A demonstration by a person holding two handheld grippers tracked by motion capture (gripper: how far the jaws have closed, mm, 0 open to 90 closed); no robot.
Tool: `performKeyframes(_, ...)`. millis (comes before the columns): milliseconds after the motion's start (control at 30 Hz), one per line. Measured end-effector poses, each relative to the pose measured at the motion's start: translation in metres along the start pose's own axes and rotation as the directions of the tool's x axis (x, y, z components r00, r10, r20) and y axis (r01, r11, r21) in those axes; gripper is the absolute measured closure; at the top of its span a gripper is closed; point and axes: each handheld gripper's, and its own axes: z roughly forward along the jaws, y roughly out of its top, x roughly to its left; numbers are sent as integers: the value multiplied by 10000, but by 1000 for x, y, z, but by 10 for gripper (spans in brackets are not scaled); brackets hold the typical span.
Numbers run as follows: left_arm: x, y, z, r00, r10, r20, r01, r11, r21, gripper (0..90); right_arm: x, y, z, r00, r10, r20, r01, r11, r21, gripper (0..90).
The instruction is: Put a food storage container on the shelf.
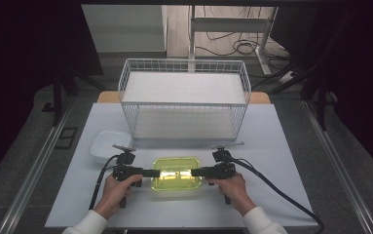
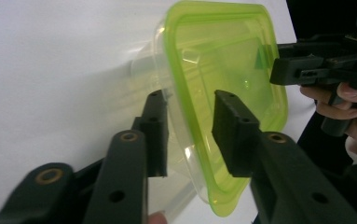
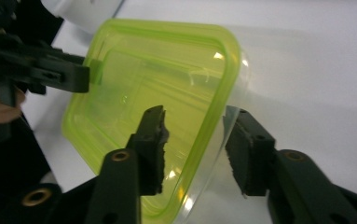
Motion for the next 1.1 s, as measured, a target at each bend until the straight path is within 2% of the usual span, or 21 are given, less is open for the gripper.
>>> performKeyframes(33,0,0,0,10000,0,0,0,10000,0,685,0,0,0,10000,0,0,0,10000,0,598)
performKeyframes(67,0,0,-1,10000,18,-19,-18,10000,-47,710,-4,-1,-2,9997,242,-26,-243,9996,-114,691)
performKeyframes(267,-1,-2,-3,10000,-38,74,40,9996,-288,760,-4,-1,-6,9989,443,-123,-447,9986,-276,737)
performKeyframes(500,-4,-3,-5,10000,86,-32,-87,9985,-537,785,-2,-1,-10,9991,402,-104,-407,9978,-523,762)
performKeyframes(767,-9,-4,-9,9995,319,29,-316,9966,-764,791,6,-1,-21,9996,30,-268,-56,9950,-997,774)
performKeyframes(1100,-23,-4,-16,9939,1093,-131,-1100,9862,-1234,792,14,-2,-33,9973,-684,-254,640,9871,-1467,773)
